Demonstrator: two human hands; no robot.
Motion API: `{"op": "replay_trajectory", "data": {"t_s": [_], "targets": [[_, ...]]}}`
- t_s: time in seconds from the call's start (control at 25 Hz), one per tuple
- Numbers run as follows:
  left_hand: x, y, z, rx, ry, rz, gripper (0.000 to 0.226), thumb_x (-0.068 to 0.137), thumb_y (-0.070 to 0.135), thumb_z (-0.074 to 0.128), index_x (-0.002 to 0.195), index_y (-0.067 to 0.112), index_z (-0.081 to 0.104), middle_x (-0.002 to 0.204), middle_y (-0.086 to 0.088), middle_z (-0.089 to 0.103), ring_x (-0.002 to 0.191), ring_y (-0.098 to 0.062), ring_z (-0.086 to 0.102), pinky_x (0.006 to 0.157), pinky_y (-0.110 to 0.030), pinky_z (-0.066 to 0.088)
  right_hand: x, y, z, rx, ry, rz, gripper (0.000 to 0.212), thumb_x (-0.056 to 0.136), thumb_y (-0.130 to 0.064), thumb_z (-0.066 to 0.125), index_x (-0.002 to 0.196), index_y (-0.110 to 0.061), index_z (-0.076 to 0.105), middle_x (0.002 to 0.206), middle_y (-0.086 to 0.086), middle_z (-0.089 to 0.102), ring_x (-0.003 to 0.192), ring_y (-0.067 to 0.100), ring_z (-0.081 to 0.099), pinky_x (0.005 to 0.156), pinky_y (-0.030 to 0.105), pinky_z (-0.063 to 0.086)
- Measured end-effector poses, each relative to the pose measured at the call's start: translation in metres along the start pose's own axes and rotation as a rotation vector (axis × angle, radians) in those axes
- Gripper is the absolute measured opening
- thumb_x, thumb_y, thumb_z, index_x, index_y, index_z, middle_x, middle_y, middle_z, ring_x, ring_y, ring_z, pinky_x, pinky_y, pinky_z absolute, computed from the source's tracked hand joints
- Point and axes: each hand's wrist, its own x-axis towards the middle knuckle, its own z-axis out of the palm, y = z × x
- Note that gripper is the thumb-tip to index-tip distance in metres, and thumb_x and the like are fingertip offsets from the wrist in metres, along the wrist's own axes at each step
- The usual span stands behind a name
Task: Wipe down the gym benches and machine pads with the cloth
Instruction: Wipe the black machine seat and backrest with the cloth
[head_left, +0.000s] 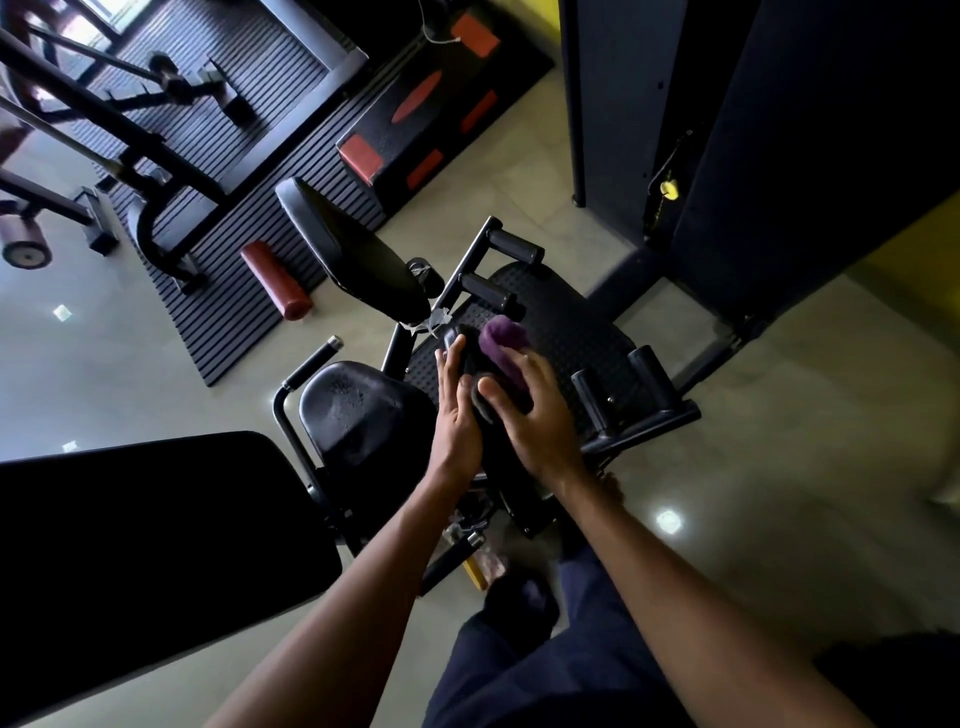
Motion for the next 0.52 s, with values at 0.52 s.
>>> {"op": "replay_trajectory", "data": {"t_s": [0.52], "targets": [[-0.03,-0.002,0.012,0.039,0.073,0.035,0.06,0.101,0.046,0.038,0.157,0.044,0.018,0.166,0.018,0.011,0.152,-0.002,0.011,0.127,-0.042,0.014,0.001,0.017,0.001,-0.046,0.05,0.148,0.03,0.098,-0.037,0.056,0.126,-0.032,0.066,0.138,-0.002,0.057,0.128,0.017,0.054,0.108,0.033,0.043]]}}
